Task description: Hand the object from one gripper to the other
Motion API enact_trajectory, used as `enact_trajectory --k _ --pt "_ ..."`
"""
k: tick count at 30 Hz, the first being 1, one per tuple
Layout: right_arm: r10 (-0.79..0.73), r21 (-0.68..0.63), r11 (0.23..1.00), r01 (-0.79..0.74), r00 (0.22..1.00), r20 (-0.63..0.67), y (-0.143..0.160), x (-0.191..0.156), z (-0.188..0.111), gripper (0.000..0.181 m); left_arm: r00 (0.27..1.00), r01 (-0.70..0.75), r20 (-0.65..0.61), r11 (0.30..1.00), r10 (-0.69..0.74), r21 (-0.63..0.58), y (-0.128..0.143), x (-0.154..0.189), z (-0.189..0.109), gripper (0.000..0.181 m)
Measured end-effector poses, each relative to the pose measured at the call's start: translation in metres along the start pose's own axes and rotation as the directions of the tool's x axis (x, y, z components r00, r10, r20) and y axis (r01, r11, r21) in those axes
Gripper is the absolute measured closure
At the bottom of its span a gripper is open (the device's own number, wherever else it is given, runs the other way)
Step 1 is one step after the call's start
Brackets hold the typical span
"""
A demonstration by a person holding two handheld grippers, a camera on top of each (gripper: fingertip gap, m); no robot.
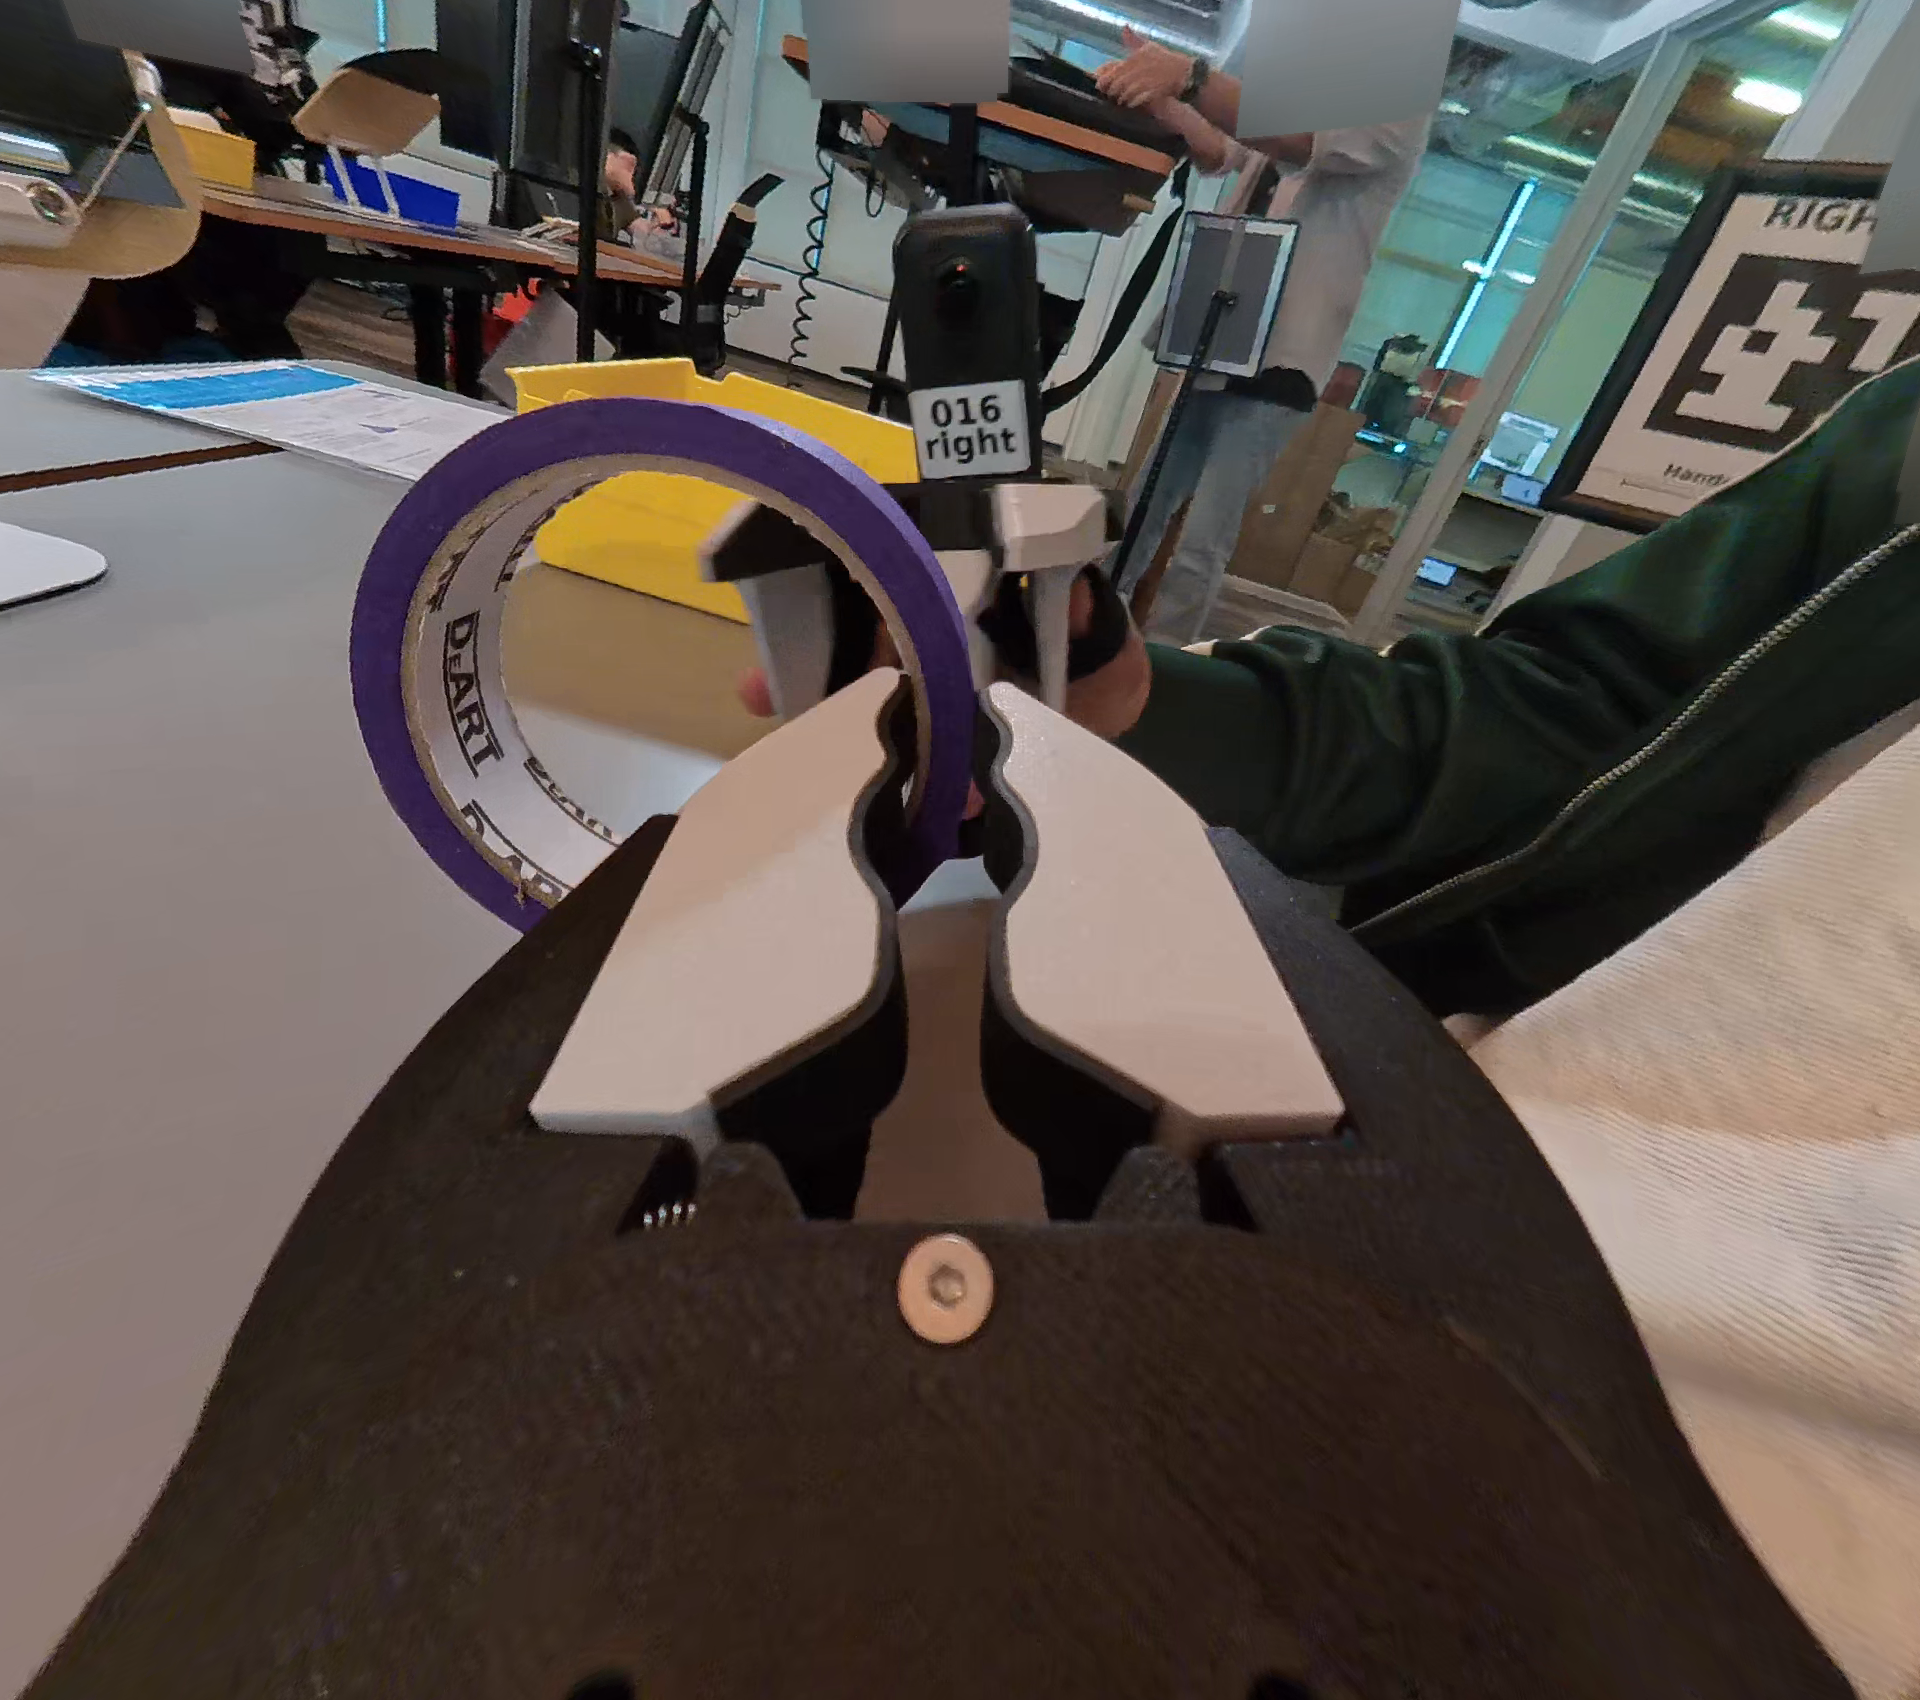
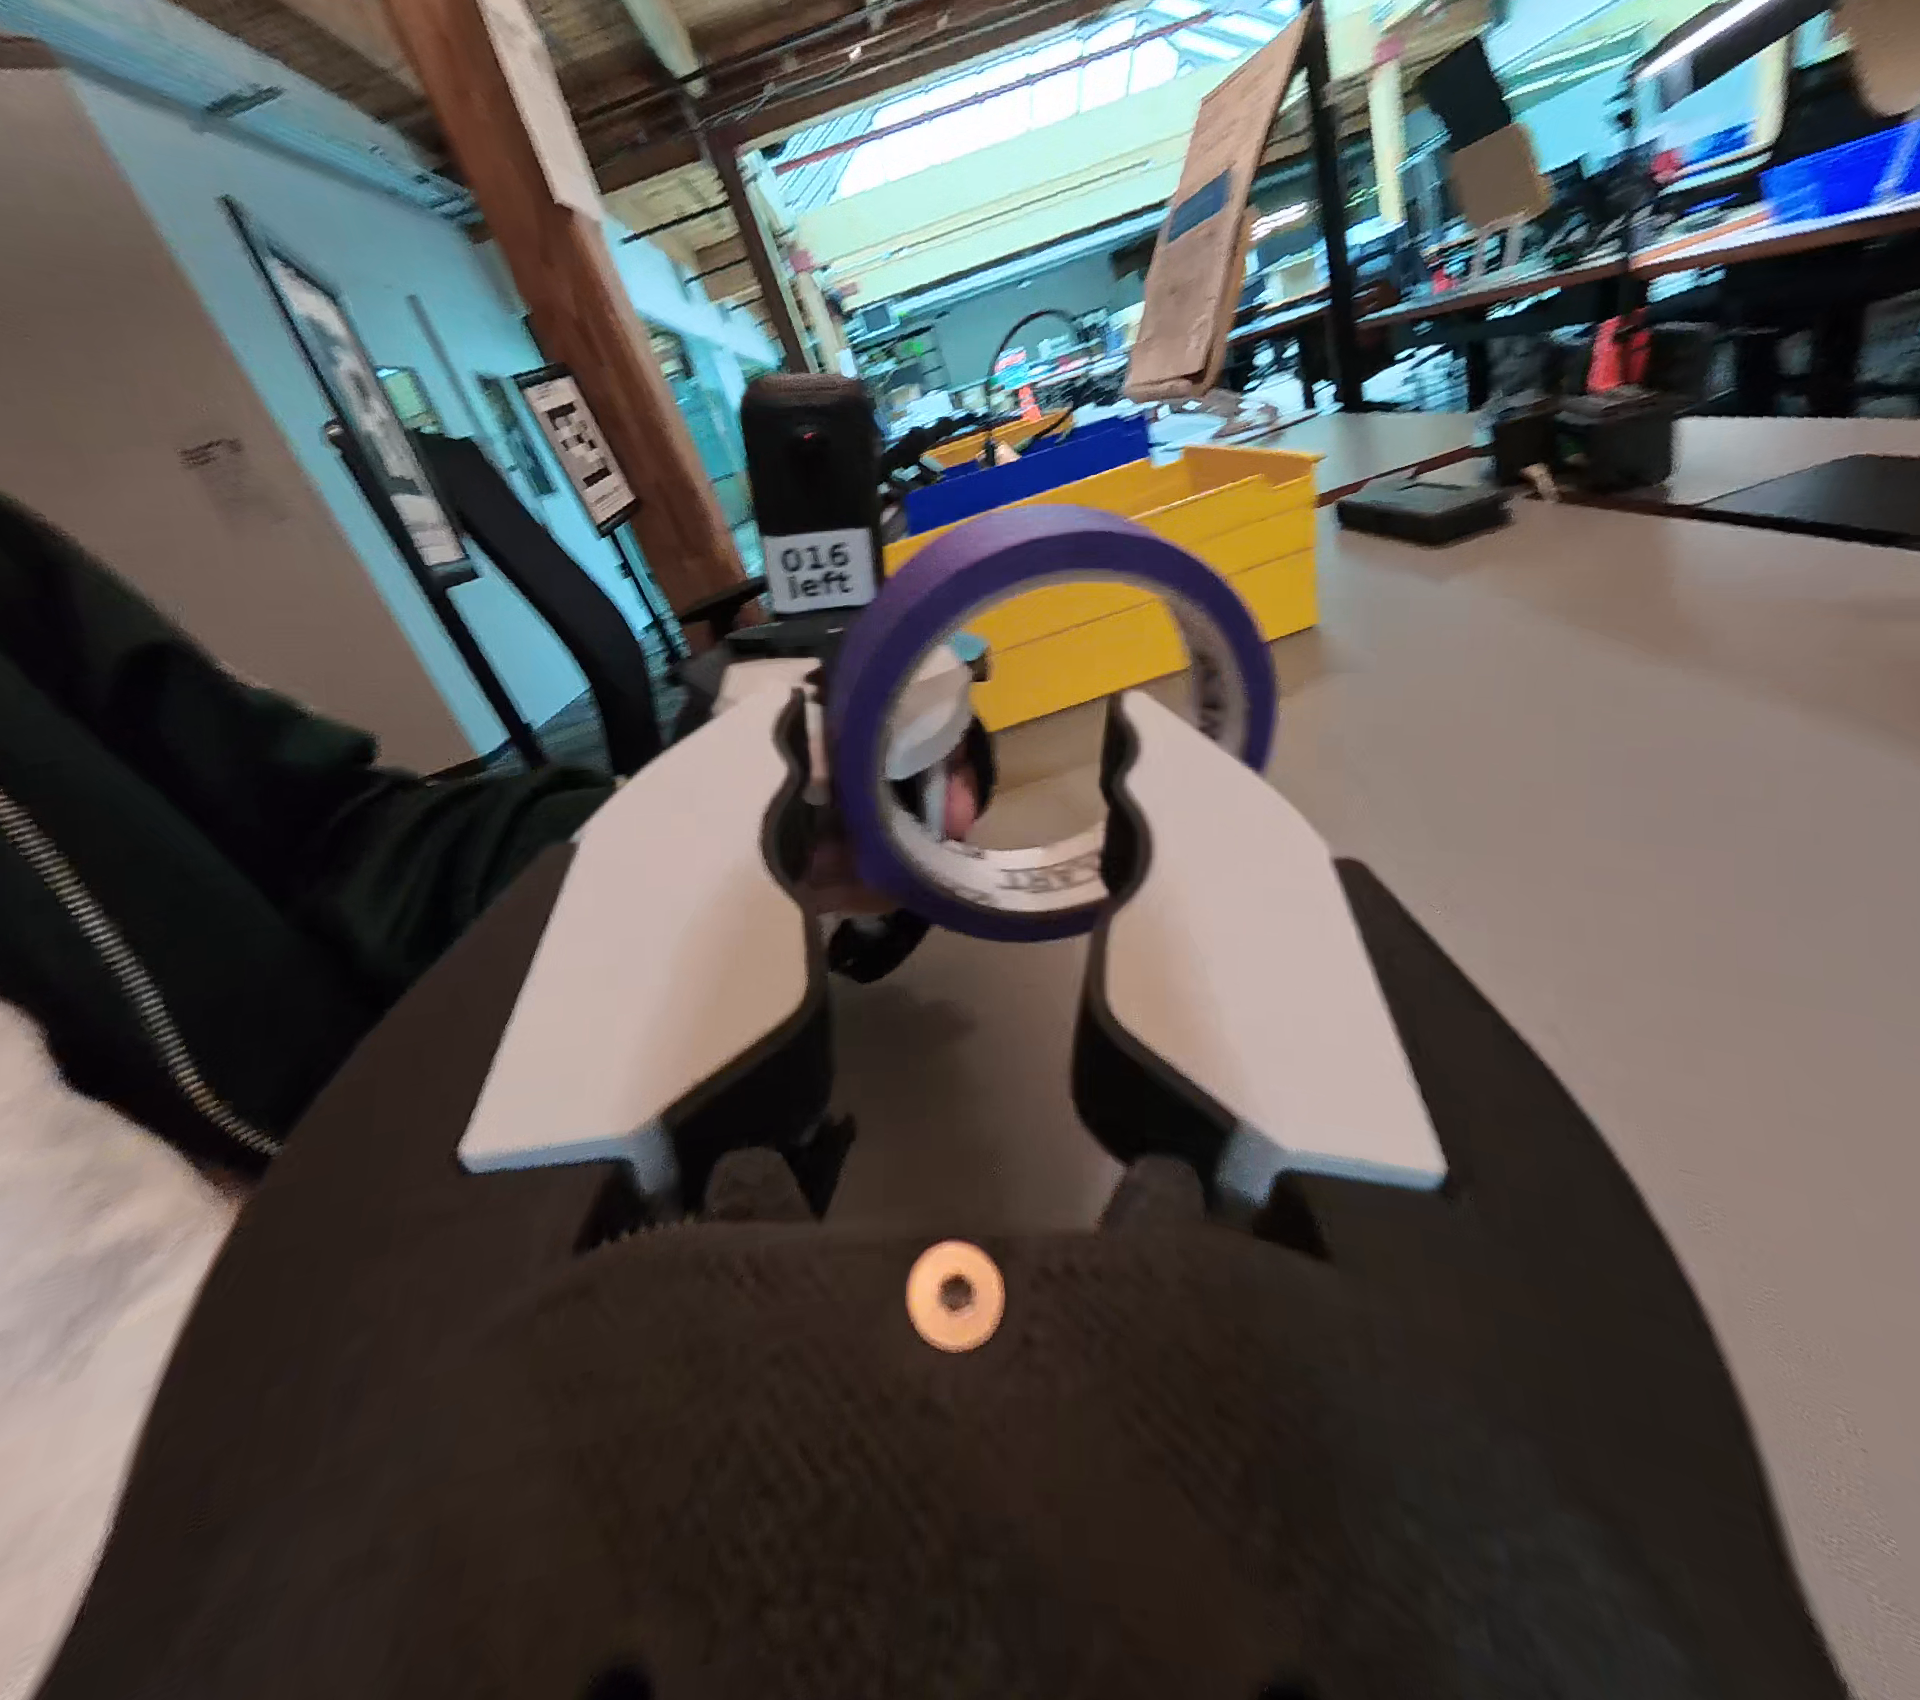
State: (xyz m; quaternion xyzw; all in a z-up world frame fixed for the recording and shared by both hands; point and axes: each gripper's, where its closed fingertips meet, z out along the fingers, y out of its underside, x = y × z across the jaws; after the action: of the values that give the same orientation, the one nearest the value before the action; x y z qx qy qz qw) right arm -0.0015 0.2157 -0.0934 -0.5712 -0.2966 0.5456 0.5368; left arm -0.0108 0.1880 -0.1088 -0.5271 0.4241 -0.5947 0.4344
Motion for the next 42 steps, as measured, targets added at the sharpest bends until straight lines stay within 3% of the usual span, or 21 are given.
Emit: enact_trajectory --k 5,9,12,13,15,22,26,31,33,36,39,42 --pt "0.159 0.058 0.985 -0.165 0.982 0.099 -0.005 -0.010 0.003 0.135 0.998 -0.052 0.015 0.997 0.053 -0.054 0.008 -0.003 0.005 0.172" --pt "0.463 0.094 0.859 -0.504 0.841 0.280 -0.009 -0.008 0.003 0.130 0.983 -0.153 0.077 0.975 0.167 -0.159 0.019 -0.013 0.001 0.172" --pt "0.531 0.073 0.815 -0.575 0.792 0.301 -0.005 -0.005 0.006 0.134 0.967 -0.231 0.059 0.947 0.250 -0.224 0.028 -0.010 0.002 0.172" --pt "0.523 0.050 0.829 -0.556 0.805 0.281 -0.001 -0.006 0.008 0.135 0.962 -0.252 0.047 0.937 0.270 -0.241 0.031 -0.008 0.005 0.172" --pt "0.485 0.005 0.865 -0.502 0.839 0.247 0.006 -0.009 0.011 0.154 0.953 -0.283 0.031 0.921 0.301 -0.266 0.036 -0.003 0.009 0.172" --pt "0.461 -0.053 0.884 -0.464 0.848 0.262 0.008 -0.019 0.011 0.169 0.962 -0.246 0.053 0.934 0.268 -0.260 0.036 -0.006 0.011 0.167" --pt "0.354 -0.053 0.935 -0.350 0.922 0.155 0.012 -0.011 0.010 0.172 0.986 -0.151 0.054 0.981 0.159 -0.125 0.016 -0.005 0.006 0.148" --pt "-0.029 -0.169 0.985 0.028 1.000 -0.008 0.025 -0.005 0.011 0.171 0.986 0.164 -0.045 0.983 -0.161 0.076 -0.008 -0.012 -0.008 0.131" --pt "-0.250 -0.167 0.954 0.250 0.968 0.017 0.025 -0.015 0.016 0.171 0.938 0.337 -0.136 0.930 -0.319 0.144 -0.016 -0.016 -0.014 0.126" --pt "-0.520 -0.130 0.844 0.520 0.853 0.036 0.029 -0.027 0.023 0.171 0.825 0.549 -0.274 0.814 -0.493 0.188 -0.025 -0.021 -0.023 0.123" --pt "-0.503 -0.127 0.848 0.515 0.857 0.114 0.039 -0.039 0.028 0.171 0.797 0.599 -0.234 0.779 -0.558 0.185 -0.017 -0.032 -0.022 0.121" --pt "-0.344 -0.039 0.933 0.359 0.917 0.201 0.030 -0.056 0.029 0.170 0.868 0.496 -0.097 0.850 -0.486 0.177 -0.009 -0.042 -0.021 0.122"
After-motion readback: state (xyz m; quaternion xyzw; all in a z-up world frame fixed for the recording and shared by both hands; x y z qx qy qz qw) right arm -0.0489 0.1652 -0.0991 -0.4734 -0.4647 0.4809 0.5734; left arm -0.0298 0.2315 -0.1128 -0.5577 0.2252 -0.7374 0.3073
